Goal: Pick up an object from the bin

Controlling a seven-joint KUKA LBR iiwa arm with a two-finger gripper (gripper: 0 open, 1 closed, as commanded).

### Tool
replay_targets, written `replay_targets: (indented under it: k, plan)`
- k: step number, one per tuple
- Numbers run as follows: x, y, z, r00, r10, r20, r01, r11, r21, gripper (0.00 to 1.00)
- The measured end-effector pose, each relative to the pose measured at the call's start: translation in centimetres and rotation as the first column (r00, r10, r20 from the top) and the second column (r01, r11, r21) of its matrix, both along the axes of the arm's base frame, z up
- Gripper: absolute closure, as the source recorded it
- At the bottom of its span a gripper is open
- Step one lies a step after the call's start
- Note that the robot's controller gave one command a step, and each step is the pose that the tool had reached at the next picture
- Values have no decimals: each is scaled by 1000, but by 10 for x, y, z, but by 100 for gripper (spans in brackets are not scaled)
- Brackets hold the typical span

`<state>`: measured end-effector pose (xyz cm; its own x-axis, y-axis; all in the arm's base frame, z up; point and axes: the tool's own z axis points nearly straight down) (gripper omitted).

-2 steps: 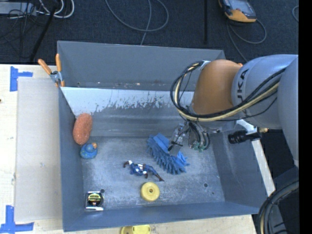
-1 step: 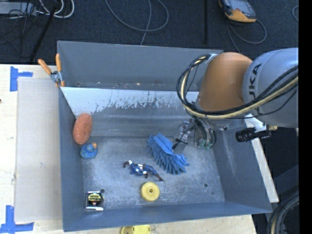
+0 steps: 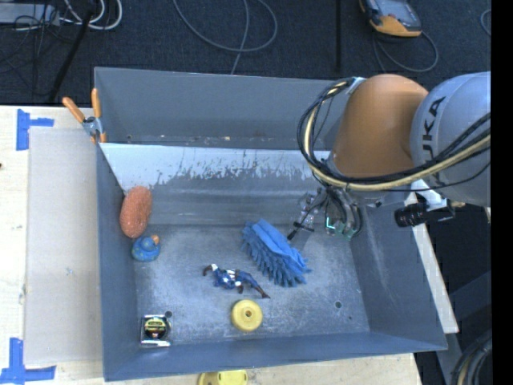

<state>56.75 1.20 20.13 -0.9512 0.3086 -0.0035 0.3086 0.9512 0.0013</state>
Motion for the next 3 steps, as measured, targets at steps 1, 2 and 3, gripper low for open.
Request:
replay_targets:
  k: [1,2,3]
  plan:
    - [-1,2,-12,1000,4,-6,-4,1000,0,0]
    - [-22,17,-45,999,45,-3,-45,999,-1,0]
    - [-13,23,-77,995,95,-4,-95,995,0,0]
